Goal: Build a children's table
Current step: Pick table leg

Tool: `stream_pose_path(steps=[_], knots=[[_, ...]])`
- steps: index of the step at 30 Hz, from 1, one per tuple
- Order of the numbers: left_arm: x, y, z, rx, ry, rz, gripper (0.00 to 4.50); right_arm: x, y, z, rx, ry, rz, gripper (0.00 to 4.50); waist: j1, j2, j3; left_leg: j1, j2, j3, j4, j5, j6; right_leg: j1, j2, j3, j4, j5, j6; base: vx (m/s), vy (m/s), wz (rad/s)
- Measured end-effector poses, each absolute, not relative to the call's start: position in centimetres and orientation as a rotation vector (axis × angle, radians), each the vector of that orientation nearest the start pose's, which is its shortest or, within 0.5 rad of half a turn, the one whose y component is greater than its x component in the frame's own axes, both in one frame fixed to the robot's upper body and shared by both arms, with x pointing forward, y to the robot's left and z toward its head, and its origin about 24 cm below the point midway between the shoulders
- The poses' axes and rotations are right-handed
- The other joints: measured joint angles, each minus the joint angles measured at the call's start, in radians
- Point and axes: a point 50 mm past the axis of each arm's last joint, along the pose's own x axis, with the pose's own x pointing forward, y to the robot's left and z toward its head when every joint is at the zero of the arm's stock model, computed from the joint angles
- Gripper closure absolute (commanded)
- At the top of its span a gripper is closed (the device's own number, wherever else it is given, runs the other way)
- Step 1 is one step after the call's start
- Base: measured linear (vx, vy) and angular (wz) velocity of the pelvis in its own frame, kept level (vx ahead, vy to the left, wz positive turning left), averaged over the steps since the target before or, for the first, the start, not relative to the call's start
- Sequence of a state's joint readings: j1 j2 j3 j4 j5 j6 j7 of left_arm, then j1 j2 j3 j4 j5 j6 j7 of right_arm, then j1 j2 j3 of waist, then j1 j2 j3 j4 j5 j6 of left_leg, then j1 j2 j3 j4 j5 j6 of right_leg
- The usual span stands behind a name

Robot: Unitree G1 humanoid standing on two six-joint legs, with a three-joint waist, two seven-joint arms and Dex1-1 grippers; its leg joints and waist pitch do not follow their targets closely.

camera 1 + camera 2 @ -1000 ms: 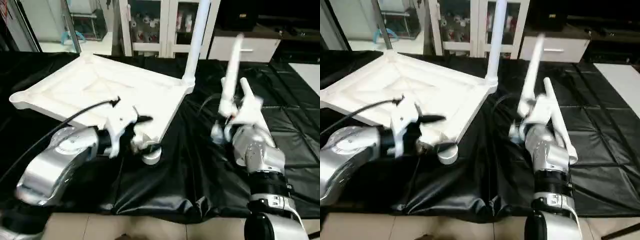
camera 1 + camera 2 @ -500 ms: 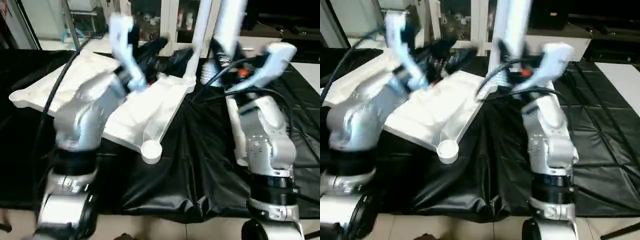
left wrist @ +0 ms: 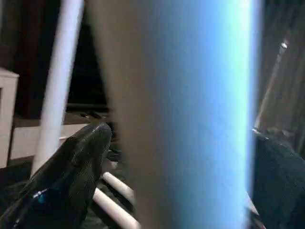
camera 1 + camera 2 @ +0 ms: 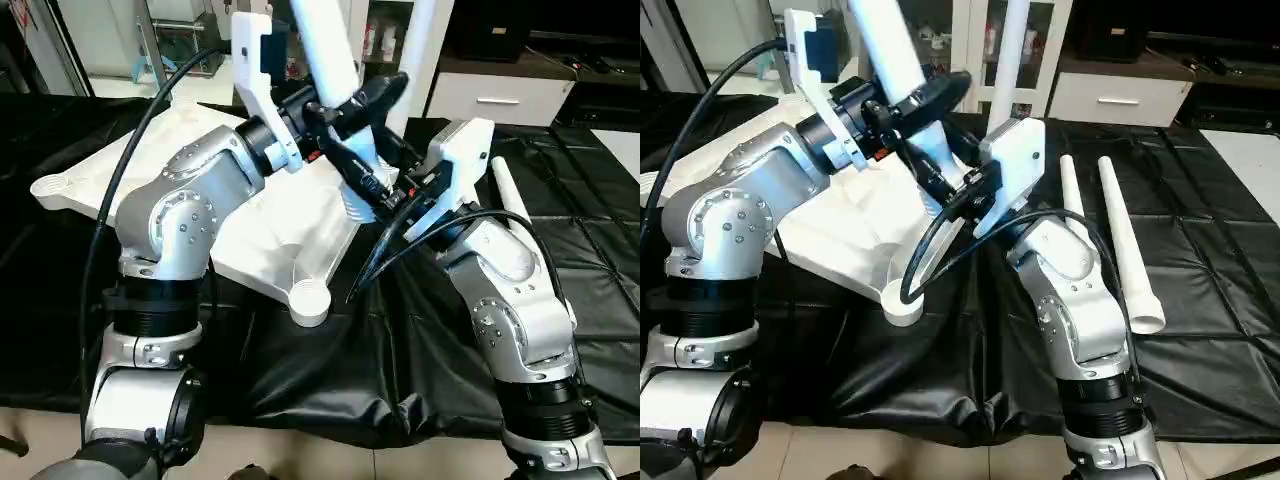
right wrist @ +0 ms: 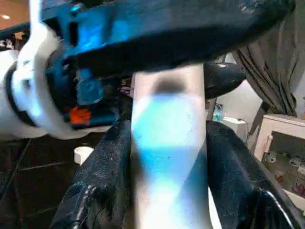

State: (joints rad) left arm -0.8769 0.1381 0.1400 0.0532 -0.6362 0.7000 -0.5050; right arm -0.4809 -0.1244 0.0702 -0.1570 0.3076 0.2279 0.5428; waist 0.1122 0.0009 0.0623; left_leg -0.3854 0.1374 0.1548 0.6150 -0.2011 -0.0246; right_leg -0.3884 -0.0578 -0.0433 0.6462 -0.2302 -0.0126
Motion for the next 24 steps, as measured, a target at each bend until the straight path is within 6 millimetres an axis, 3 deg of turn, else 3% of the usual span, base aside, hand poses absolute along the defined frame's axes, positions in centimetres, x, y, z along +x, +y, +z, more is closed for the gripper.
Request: stream_pose_path(steps=[2,3,20,21,23,24], knots=[[33.87,9.07,25.39,-0.379,-0.186,-0.934,0.18,29.63,-8.66,18.68,0.036,-0.395,0.828,2.62,0.000,0.000,0.000,0.000,0.000,0.000,0.000,0.000,0.000,0.000,0.000,0.000,0.000,0.000,0.000,0.000,0.000,0.00],[33.88,9.21,25.46,-0.389,-0.185,-0.933,0.45,29.64,-8.66,18.67,0.037,-0.395,0.828,2.62,0.000,0.000,0.000,0.000,0.000,0.000,0.000,0.000,0.000,0.000,0.000,0.000,0.000,0.000,0.000,0.000,0.000,0.00],[33.76,9.21,24.96,-0.421,-0.103,-0.955,1.77,30.01,-8.89,18.25,0.001,-0.373,0.808,2.62,0.003,-0.001,0.000,0.000,0.000,0.000,0.001,0.000,0.000,0.000,0.000,0.000,0.000,0.000,0.000,0.000,0.000,0.00],[33.75,9.22,25.00,-0.424,-0.103,-0.957,1.86,30.05,-8.89,18.26,-0.004,-0.374,0.807,2.06,0.003,-0.001,0.000,0.000,0.000,0.000,0.001,0.000,0.000,0.000,0.000,0.000,0.000,0.000,0.000,0.000,0.000,0.00],[33.75,9.29,25.06,-0.429,-0.104,-0.956,1.88,30.23,-8.81,18.27,-0.005,-0.373,0.807,1.92,0.002,-0.001,0.000,0.000,0.000,0.000,0.001,0.000,0.000,0.000,0.000,0.000,0.000,0.000,0.000,0.000,0.000,0.00],[33.79,9.46,25.08,-0.434,-0.105,-0.947,2.10,30.24,-8.82,18.36,-0.005,-0.379,0.805,1.73,0.002,-0.001,0.000,0.000,0.000,0.000,0.001,0.000,0.000,0.000,0.000,0.000,0.000,0.000,0.000,0.000,0.000,0.00]])
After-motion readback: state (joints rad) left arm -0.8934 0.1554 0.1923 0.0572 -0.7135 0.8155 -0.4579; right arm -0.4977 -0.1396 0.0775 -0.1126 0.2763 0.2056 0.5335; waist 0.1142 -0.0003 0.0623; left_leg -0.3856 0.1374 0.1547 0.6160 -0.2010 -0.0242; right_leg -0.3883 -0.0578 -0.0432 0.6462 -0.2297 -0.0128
